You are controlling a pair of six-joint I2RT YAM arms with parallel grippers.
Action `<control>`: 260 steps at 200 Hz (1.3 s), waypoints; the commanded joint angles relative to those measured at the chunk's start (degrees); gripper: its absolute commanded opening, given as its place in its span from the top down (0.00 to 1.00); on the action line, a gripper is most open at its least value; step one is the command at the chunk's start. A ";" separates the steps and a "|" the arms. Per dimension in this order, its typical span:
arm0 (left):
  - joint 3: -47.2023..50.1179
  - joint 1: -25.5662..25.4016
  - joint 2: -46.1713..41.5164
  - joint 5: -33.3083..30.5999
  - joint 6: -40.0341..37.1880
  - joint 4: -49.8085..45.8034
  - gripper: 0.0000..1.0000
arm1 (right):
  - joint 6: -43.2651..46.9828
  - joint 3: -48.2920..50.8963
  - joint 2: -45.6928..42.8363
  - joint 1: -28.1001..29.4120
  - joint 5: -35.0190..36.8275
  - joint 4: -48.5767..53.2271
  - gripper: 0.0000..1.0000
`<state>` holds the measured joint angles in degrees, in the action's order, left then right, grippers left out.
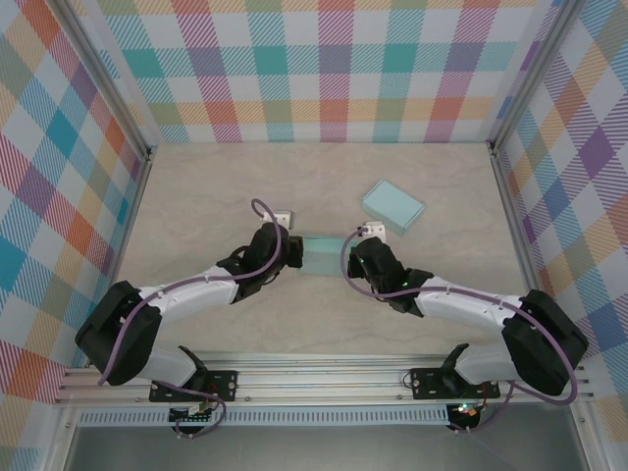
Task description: Fold the paper box
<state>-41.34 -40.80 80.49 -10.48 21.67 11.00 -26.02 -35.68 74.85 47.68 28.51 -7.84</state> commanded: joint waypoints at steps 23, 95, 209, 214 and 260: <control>0.51 -1.13 -4.75 3.20 4.24 -6.31 0.65 | 2.43 1.47 1.44 0.84 -2.44 2.76 1.00; -5.40 -0.88 -7.75 -0.57 12.11 -16.42 0.34 | 3.43 1.11 1.99 1.18 -1.93 2.91 1.00; -4.45 1.09 0.05 -0.55 20.09 -12.31 0.51 | 4.65 1.05 3.72 2.24 -0.84 1.62 1.00; -3.91 1.07 0.10 -0.71 20.46 -12.01 0.52 | 4.62 1.05 3.88 2.24 -0.84 1.56 1.00; 1.79 0.81 0.28 -2.05 22.10 -5.97 0.56 | 3.73 -0.01 6.30 2.24 -0.07 1.62 1.00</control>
<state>-43.66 -40.21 80.09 -11.44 42.28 3.92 -21.76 -35.92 78.00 49.54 29.58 -11.46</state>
